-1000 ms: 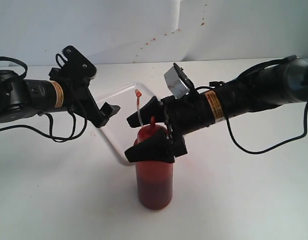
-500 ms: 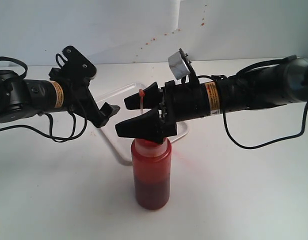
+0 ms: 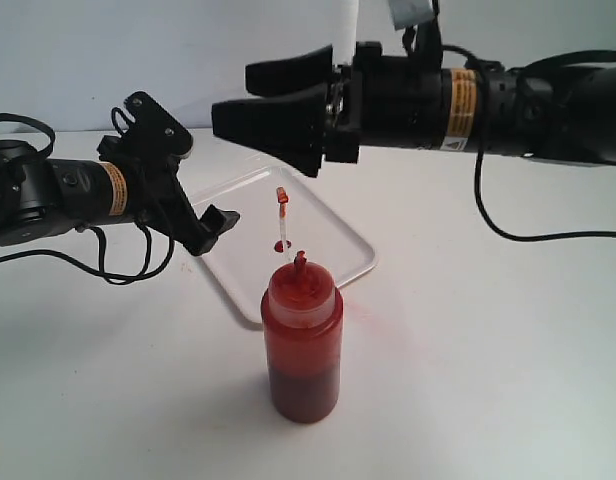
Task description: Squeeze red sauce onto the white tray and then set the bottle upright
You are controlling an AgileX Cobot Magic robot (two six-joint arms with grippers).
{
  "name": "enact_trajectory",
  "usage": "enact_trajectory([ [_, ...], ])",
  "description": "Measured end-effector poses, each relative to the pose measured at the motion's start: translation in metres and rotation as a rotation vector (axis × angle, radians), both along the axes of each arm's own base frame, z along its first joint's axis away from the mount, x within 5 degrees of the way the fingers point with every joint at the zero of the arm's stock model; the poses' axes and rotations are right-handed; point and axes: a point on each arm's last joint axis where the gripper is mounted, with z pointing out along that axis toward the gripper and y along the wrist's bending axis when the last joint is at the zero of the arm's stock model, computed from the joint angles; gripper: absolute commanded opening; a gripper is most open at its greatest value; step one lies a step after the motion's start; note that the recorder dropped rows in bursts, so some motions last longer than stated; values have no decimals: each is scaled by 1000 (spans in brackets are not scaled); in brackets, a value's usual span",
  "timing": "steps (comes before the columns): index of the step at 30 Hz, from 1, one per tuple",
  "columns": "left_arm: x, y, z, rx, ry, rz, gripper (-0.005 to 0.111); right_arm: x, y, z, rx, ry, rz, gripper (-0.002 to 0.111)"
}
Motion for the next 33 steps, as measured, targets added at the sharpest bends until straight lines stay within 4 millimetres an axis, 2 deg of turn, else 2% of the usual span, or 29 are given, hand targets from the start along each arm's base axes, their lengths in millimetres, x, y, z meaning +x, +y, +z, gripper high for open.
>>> enact_trajectory([
  [1, 0, 0, 0, 0, 0, 0, 105, -4, -2, 12, 16, -35, -6, 88],
  [2, 0, 0, 0, 0, 0, 0, 105, -6, -3, 18, 12, -59, -20, 69],
  [3, 0, 0, 0, 0, 0, 0, 105, -7, -6, 29, -13, -111, -75, 56],
  [4, 0, 0, 0, 0, 0, 0, 105, -6, -8, 33, -42, -144, -115, 33],
  [5, 0, 0, 0, -1, 1, 1, 105, -4, -13, 41, -118, -207, -213, 20],
  [6, 0, 0, 0, -2, 1, 1, 105, -3, -16, 44, -164, -233, -264, 0],
  [9, 0, 0, 0, -29, 17, 26, 105, 2, -35, 55, -381, -313, -496, 0],
  [13, 0, 0, 0, -54, 27, 50, 105, 2, -59, 64, -499, -309, -739, 0],
  [18, 1, 1, 0, -67, 39, 76, 105, -6, -95, 55, -563, -264, -864, 0],
  [23, -3, 5, 17, -61, 14, 106, 105, -15, -150, 36, -475, -133, -906, 0],
  [28, -12, 9, 43, -85, -38, 124, 105, -24, -203, 12, -289, 29, -1072, 0],
  [31, -18, 11, 56, -102, -64, 132, 105, -34, -216, -3, -218, 63, -1119, 0],
  [33, -21, 12, 61, -107, -71, 138, 105, -40, -216, -11, -195, 80, -1123, 0],
])
